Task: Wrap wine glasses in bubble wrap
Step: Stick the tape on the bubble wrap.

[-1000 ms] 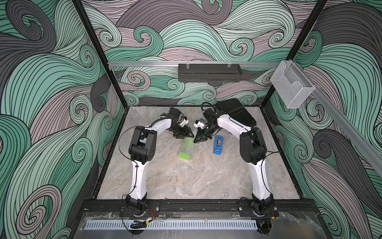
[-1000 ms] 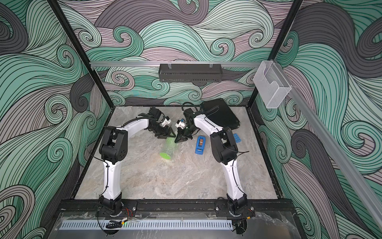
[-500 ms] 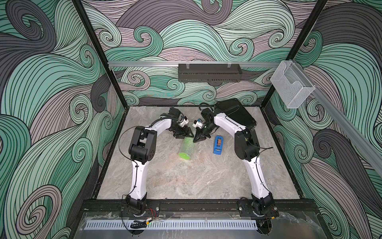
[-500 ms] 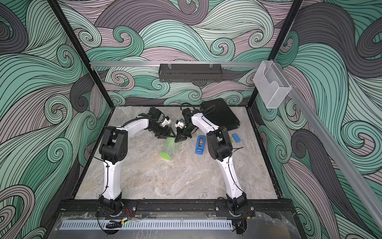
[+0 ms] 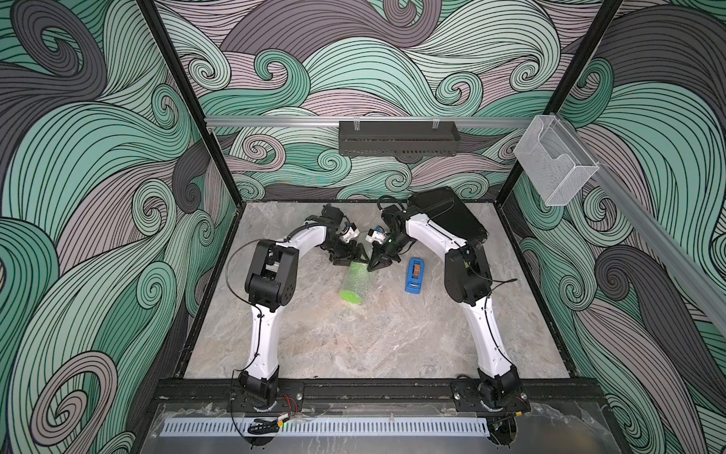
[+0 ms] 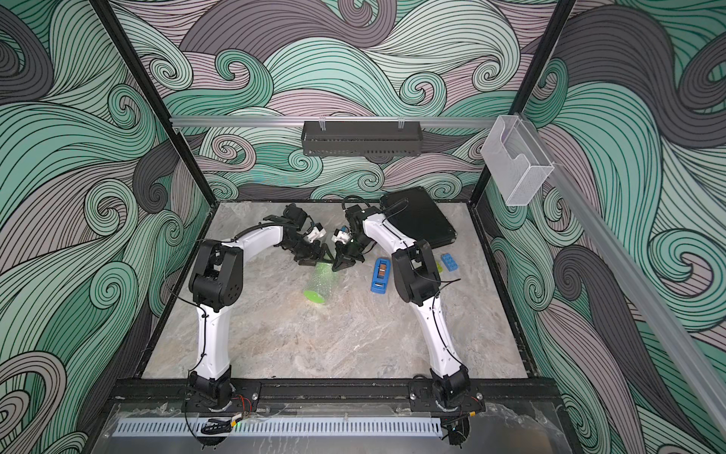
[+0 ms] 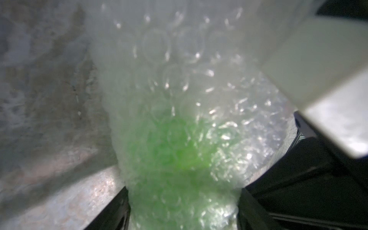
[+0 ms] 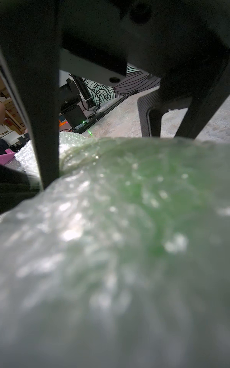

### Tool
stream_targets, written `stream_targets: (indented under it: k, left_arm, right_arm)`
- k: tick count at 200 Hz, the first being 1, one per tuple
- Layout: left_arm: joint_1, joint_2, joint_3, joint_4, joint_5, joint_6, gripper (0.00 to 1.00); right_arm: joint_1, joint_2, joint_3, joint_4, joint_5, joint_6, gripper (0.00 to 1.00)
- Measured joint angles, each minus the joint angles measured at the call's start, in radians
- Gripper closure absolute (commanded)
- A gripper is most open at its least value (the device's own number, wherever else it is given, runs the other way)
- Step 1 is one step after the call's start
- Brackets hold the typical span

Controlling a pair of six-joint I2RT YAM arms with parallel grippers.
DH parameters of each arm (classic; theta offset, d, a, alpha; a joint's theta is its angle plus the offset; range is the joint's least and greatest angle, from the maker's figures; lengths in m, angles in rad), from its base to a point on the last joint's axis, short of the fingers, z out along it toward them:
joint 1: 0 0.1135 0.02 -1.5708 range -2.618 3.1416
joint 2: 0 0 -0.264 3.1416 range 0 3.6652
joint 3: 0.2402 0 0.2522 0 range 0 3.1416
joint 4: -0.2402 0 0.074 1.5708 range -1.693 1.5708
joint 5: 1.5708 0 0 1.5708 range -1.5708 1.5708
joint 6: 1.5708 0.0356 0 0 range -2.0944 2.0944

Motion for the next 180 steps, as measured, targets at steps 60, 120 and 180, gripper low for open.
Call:
stream_targets:
  k: [60, 120, 180]
  left_arm:
    - [0.008, 0.002, 0.000, -0.051, 0.022, 0.015, 0.20]
    - [0.023, 0.003, 0.000, -0.089, 0.063, 0.022, 0.16]
    - [0.032, 0.005, 0.000, -0.108, 0.090, 0.027, 0.16]
  right_arm:
    - [0.000, 0.024, 0.017, -0.021, -0.017, -0.008, 1.00]
    - [0.000, 0.034, 0.033, -0.019, -0.019, -0.016, 1.00]
    - [0.000, 0.040, 0.046, -0.023, -0.019, -0.020, 1.00]
